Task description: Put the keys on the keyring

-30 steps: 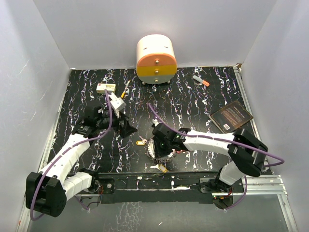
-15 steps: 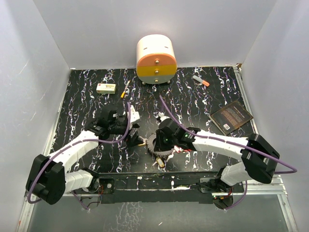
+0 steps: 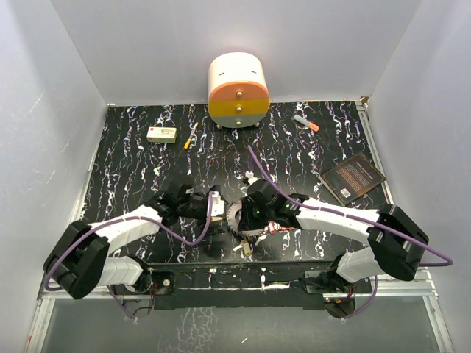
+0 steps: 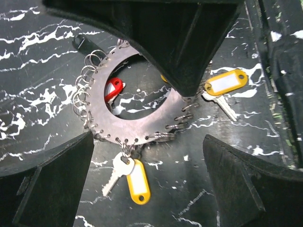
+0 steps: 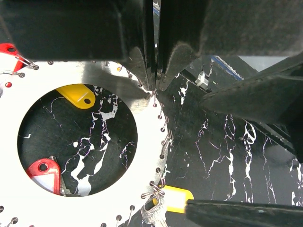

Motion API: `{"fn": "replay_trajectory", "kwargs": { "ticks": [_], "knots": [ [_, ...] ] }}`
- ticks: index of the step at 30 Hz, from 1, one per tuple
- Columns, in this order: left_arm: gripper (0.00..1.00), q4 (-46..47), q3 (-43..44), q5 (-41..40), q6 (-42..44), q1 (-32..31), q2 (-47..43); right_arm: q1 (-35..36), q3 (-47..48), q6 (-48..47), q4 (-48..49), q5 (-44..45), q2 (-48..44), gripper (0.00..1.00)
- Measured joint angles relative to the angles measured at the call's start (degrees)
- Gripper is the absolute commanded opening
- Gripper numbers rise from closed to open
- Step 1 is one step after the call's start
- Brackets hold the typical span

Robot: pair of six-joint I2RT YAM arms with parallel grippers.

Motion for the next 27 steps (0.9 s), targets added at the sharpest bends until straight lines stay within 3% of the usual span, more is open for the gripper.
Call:
{"fn": "replay_trajectory", "kwargs": {
  "ticks": [8, 21, 27],
  "knots": [
    [0.97, 6.84, 0.13, 0.31, 5.11, -2.86, 6.99, -0.11, 0.00, -0.39, 0.00, -0.76, -0.48, 0.08],
    [0.96, 5.60, 3.82, 4.13, 9.46, -7.63, 11.58, -0.13, 0.02, -0.55, -0.02, -0.83, -1.57, 0.08],
    [0.87, 5.88, 3.89, 5.01, 9.22, -8.39, 12.24, -0.39, 0.02, -0.37, 0.02, -0.81, -3.69, 0.08]
  ]
}}
